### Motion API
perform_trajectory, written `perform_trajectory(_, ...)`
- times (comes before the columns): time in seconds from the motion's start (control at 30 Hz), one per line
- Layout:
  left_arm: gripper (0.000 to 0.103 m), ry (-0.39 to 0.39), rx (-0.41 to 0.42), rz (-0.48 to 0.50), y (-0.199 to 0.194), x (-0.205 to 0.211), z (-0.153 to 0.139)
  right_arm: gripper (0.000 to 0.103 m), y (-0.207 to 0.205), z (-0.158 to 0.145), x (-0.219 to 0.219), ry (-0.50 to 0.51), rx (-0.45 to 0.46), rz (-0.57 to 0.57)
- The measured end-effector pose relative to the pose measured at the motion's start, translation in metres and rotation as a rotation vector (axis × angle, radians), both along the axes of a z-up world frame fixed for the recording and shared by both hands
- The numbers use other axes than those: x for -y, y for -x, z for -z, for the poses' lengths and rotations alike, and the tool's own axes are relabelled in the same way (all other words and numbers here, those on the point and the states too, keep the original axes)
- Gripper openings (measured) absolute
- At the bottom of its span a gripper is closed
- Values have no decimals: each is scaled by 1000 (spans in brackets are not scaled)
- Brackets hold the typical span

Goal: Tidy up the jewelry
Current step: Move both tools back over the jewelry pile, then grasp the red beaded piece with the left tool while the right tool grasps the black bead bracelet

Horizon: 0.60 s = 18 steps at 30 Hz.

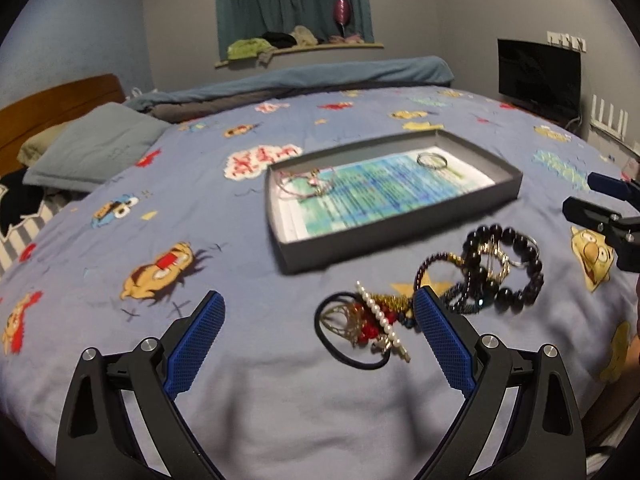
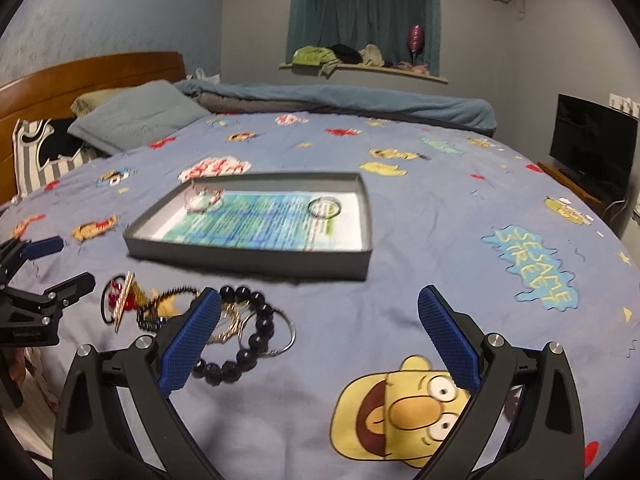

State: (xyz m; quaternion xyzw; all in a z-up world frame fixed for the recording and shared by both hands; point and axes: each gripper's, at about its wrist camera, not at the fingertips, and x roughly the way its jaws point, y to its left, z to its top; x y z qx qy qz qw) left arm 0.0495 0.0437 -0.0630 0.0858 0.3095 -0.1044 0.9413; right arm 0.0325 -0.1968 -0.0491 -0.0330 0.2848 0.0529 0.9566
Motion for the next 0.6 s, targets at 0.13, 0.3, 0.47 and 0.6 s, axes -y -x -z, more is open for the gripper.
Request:
perform_trajectory(0.13, 92, 30, -17, 8, -4, -4, 9, 92, -3, 10, -6, 10, -12, -33)
perform_trajectory(0.3, 76, 9, -15, 40, -1, 1, 17, 80, -7, 18, -7, -30, -65, -60)
perform_trajectory(0.47, 56, -28, -30, 61, -3, 9, 26, 66, -9, 24, -11, -28, -95, -76)
perform_trajectory(0.6, 39, -2, -51, 59, -8, 5, 28, 58, -10, 26, -11, -35, -114, -80)
